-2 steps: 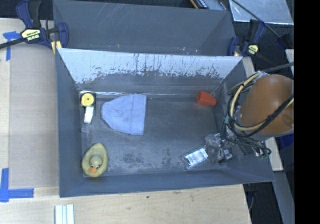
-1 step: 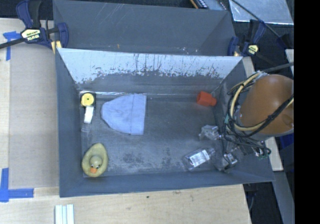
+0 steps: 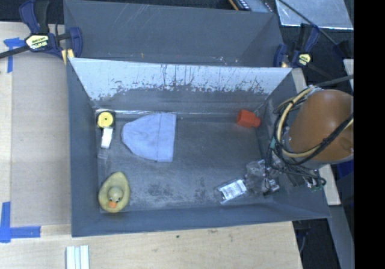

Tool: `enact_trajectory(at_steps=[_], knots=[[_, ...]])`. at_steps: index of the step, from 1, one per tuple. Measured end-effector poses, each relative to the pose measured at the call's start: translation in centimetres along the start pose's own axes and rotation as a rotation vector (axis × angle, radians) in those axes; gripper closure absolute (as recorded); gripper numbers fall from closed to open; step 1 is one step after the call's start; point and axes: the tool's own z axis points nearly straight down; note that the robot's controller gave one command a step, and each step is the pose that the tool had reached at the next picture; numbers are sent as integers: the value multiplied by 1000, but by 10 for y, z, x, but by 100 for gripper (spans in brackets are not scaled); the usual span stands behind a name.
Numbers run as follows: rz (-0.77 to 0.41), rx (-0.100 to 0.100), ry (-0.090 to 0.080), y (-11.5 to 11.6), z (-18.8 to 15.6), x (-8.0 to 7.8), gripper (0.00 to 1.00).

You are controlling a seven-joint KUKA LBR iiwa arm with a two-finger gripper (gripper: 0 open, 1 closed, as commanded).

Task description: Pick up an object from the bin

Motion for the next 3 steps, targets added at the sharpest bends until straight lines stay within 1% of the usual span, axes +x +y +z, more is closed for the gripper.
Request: enact_trajectory(at_steps=[1, 2, 3], knots=[[0, 0, 0, 0, 0, 0, 0], [0, 0, -1, 0, 0, 0, 0], [-258, -1, 2, 19, 7, -12, 0]])
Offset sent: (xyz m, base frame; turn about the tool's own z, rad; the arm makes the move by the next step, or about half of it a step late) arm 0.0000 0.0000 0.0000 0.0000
